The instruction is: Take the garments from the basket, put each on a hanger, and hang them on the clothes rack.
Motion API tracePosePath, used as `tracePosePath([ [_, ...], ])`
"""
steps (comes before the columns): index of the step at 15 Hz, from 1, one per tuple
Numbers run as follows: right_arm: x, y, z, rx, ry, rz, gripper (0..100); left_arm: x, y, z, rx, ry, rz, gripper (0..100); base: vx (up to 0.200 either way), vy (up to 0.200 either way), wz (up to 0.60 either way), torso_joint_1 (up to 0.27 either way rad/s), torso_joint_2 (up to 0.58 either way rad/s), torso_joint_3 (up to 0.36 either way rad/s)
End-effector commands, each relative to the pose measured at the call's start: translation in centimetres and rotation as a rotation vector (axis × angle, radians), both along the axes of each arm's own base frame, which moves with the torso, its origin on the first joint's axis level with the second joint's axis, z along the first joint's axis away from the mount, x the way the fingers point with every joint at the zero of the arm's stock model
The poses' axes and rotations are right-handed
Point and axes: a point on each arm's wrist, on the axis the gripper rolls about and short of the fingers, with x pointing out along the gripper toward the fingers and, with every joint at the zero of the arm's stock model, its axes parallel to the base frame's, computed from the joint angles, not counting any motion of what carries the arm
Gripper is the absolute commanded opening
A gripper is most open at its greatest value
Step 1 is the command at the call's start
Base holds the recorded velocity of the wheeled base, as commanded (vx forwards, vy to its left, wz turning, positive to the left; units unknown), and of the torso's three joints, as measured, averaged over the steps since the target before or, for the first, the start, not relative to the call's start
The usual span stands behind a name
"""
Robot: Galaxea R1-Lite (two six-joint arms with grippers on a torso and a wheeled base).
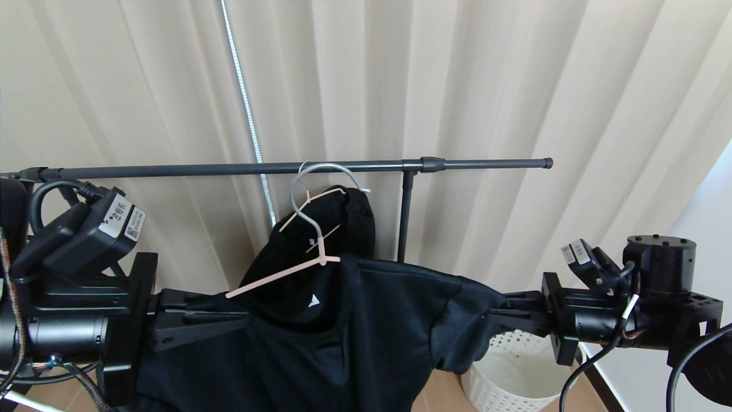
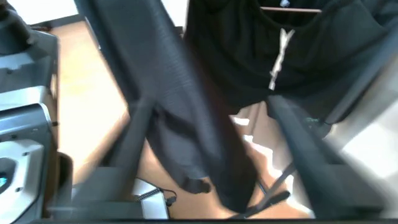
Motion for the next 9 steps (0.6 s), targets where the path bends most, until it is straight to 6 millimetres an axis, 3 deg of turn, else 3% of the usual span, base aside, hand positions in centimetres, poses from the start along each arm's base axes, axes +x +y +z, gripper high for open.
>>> tracePosePath([
  [1, 0.7, -0.8, 0.0, 0.001, -0.006, -0.033, 0, -0.1, 0.3, -0.2, 0.002, 0.003, 0.015, 0, 0.000, 0.000, 0.00, 0.000, 0.00, 0.000],
  [9, 3.0, -4.5, 1.1, 0.038, 0.002, -0.186, 0, -1.2, 1.7, -0.1, -0.018, 0.006, 0.092, 0, 0.000, 0.000, 0.00, 0.000, 0.00, 0.000],
])
